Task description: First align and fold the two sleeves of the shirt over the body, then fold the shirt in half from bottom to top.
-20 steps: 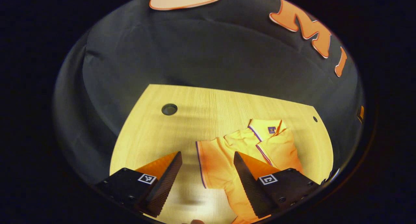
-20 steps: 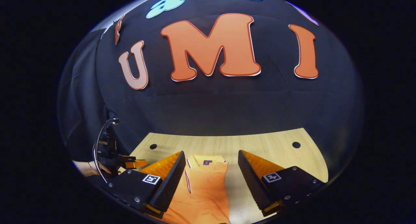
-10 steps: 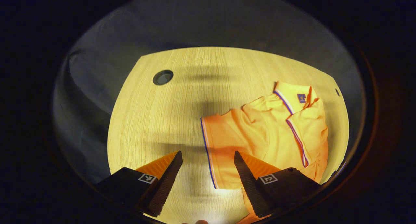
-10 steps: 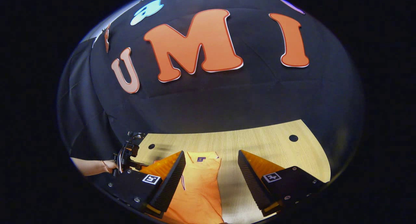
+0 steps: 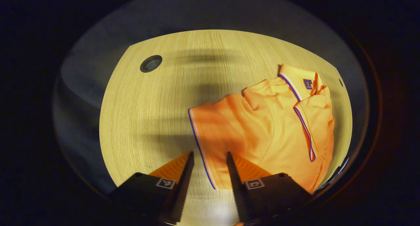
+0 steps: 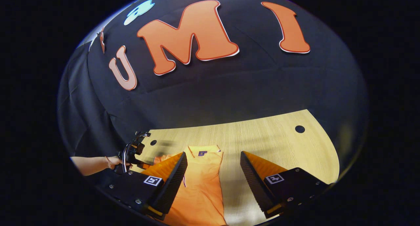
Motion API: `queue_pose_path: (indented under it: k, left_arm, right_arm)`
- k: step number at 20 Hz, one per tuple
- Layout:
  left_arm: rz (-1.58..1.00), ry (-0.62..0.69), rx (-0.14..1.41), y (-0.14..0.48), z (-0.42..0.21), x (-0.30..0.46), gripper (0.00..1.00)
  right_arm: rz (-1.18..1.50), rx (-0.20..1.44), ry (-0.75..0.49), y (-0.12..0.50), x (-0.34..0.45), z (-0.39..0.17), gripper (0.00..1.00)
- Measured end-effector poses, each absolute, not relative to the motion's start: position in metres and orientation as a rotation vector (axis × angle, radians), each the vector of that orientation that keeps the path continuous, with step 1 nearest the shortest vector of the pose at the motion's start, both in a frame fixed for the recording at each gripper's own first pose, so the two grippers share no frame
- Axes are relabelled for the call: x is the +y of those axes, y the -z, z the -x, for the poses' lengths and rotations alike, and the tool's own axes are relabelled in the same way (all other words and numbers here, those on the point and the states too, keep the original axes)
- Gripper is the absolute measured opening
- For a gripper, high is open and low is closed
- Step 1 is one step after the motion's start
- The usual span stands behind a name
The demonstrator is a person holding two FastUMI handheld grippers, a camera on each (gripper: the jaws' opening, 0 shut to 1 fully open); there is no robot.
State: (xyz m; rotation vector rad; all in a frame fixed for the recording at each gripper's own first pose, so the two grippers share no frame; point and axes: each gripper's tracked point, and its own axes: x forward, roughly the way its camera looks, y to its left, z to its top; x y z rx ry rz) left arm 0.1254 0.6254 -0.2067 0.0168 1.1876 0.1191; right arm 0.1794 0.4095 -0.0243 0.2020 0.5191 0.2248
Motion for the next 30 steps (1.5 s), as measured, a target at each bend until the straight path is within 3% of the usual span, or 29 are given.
queue_pose_path:
  k: [2, 4, 11, 18, 30]
  left_arm:
    - [0.012, -0.151, 1.149, 0.204, -0.131, 0.622, 0.11]
    - [0.009, -0.154, 1.15, 0.204, -0.128, 0.62, 0.03]
    - [-0.079, -0.093, 1.03, 0.144, -0.136, 0.591, 0.02]
    - [-0.067, 0.033, 0.965, 0.102, -0.139, 0.504, 0.02]
    - [-0.043, 0.2, 0.994, 0.117, -0.152, 0.366, 0.03]
  right_arm:
    - [-0.189, 0.508, -0.197, 0.024, 0.404, -0.181, 0.99]
    - [-0.185, 0.499, -0.189, 0.022, 0.403, -0.179, 0.99]
    - [-0.197, 0.466, -0.19, 0.006, 0.395, -0.168, 0.99]
    - [-0.207, 0.423, -0.181, -0.014, 0.376, -0.152, 0.98]
    - [-0.202, 0.442, -0.105, -0.001, 0.317, -0.119, 0.99]
